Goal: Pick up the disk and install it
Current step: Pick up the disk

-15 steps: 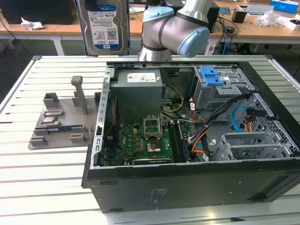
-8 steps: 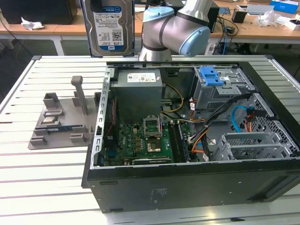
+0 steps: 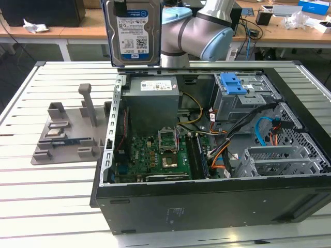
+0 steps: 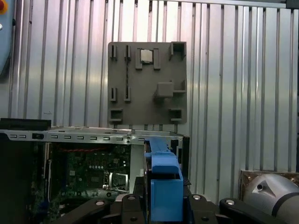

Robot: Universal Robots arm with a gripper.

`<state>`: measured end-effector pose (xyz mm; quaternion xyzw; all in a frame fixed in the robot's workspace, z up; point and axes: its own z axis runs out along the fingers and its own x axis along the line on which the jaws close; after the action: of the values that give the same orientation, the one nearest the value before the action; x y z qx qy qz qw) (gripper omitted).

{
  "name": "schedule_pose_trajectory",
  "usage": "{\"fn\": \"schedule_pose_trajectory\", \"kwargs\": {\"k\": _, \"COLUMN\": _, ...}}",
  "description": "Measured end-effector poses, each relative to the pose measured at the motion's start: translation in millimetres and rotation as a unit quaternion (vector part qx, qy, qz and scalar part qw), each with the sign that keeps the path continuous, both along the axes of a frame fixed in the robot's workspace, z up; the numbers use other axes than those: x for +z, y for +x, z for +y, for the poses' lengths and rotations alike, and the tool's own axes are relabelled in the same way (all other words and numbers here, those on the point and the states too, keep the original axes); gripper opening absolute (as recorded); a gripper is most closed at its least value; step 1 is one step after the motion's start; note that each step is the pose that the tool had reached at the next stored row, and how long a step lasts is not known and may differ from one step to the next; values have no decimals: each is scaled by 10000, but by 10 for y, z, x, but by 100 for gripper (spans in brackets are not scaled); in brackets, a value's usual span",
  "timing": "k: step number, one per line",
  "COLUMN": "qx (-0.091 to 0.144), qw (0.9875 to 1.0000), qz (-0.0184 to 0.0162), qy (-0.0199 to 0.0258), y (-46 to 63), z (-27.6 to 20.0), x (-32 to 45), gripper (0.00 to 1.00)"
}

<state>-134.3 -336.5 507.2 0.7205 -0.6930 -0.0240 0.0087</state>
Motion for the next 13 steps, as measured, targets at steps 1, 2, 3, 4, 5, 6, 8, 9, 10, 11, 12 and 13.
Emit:
{"fn": "schedule_pose_trajectory", "kwargs": {"k": 1, "qx": 1, "qw": 10000, "qz": 0, "qy": 0, "y": 14, "z": -6, "x": -1, "gripper": 37}}
{"fn": "schedule_pose_trajectory", "kwargs": {"k": 2, "qx": 0, "qw": 10000, "qz": 0, "qy": 0, "y": 30, "z": -13, "x": -2, "gripper": 37}}
{"fn": "schedule_pose_trajectory", "kwargs": {"k": 3, "qx": -1, "qw": 10000, "qz": 0, "qy": 0, "y": 47, "z": -20, "x": -3, "gripper": 37}}
{"fn": "schedule_pose_trajectory", "kwargs": {"k": 4, "qx": 0, "qw": 10000, "qz": 0, "qy": 0, "y": 62, "z": -27, "x": -5, "gripper": 37}}
{"fn": "schedule_pose_trajectory", "kwargs": {"k": 5, "qx": 0, "qw": 10000, "qz": 0, "qy": 0, "y": 93, "z": -40, "x": -7, "gripper": 37}}
{"fn": "schedule_pose_trajectory", "kwargs": {"k": 6, "qx": 0, "qw": 10000, "qz": -1, "qy": 1, "y": 109, "z": -48, "x": -8, "gripper": 37}}
{"fn": "schedule_pose_trajectory", "kwargs": {"k": 8, "qx": 0, "qw": 10000, "qz": -1, "qy": 1, "y": 161, "z": -74, "x": -12, "gripper": 37}}
{"fn": "schedule_pose_trajectory", "kwargs": {"k": 9, "qx": 0, "qw": 10000, "qz": 0, "qy": 0, "y": 201, "z": -96, "x": -14, "gripper": 37}}
{"fn": "schedule_pose_trajectory", "kwargs": {"k": 10, "qx": 0, "qw": 10000, "qz": 1, "qy": 0, "y": 232, "z": -121, "x": -16, "gripper": 37}}
{"fn": "schedule_pose_trajectory", "kwargs": {"k": 11, "qx": 0, "qw": 10000, "qz": 1, "qy": 0, "y": 254, "z": -143, "x": -18, "gripper": 37}}
{"fn": "schedule_pose_trajectory", "kwargs": {"k": 12, "qx": 0, "qw": 10000, "qz": 1, "qy": 0, "y": 269, "z": -160, "x": -19, "gripper": 37}}
{"fn": "schedule_pose_trajectory", "kwargs": {"k": 13, "qx": 1, "qw": 10000, "qz": 1, "qy": 0, "y": 289, "z": -184, "x": -21, "gripper": 37}}
